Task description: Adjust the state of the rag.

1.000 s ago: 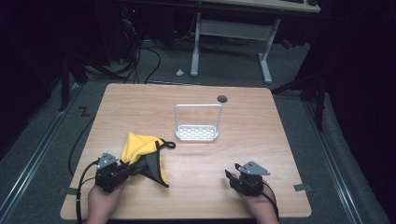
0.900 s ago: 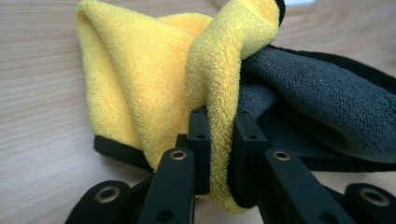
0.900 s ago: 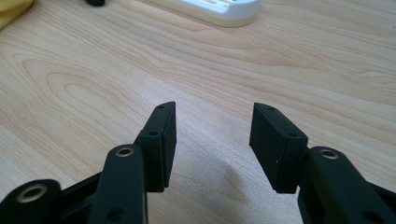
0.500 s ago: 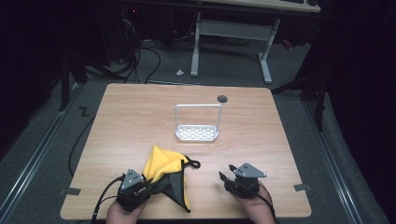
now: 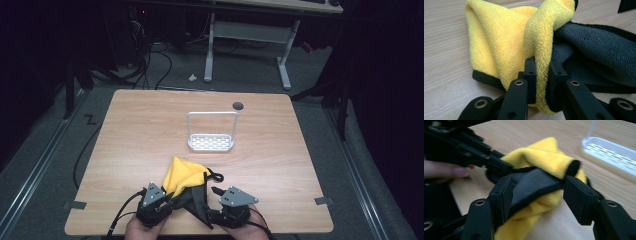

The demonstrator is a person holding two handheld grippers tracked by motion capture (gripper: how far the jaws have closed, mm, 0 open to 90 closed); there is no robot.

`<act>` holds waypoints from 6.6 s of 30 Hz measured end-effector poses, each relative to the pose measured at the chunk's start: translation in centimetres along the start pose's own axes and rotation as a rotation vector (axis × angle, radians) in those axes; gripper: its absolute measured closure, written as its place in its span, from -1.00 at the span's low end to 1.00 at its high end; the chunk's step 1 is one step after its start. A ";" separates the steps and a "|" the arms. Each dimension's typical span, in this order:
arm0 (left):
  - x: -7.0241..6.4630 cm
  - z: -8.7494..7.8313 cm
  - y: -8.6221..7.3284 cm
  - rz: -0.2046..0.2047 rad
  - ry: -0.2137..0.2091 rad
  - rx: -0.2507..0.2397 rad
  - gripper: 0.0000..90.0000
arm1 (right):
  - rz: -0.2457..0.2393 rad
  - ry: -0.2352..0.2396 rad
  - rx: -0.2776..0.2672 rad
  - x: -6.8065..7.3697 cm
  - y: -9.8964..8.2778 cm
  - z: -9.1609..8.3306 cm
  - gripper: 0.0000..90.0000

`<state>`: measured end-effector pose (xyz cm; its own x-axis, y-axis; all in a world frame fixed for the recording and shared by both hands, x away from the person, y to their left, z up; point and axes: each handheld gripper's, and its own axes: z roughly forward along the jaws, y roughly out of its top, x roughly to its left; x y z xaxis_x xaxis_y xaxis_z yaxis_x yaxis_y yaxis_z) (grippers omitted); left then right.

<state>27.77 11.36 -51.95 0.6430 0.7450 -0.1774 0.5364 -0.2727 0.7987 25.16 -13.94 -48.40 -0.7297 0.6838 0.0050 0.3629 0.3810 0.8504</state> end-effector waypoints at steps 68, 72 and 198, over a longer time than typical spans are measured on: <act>0.3 2.9 2.2 -0.017 -0.159 -0.023 1.00 | 0.231 -0.344 0.171 -9.8 -6.5 -4.7 0.37; 1.5 3.6 2.6 -0.051 -0.147 -0.023 1.00 | 0.253 -0.364 0.149 -9.6 -6.8 -5.8 0.36; 5.8 -1.1 3.6 -0.110 -0.181 -0.070 0.88 | 0.216 -0.441 0.282 -12.2 -7.7 -5.5 1.00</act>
<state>32.78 15.37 -49.47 0.6737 0.6448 -0.3610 0.5735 -0.1480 0.8057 28.04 -28.65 -52.12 -0.3323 0.9369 -0.1086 0.6618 0.3137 0.6809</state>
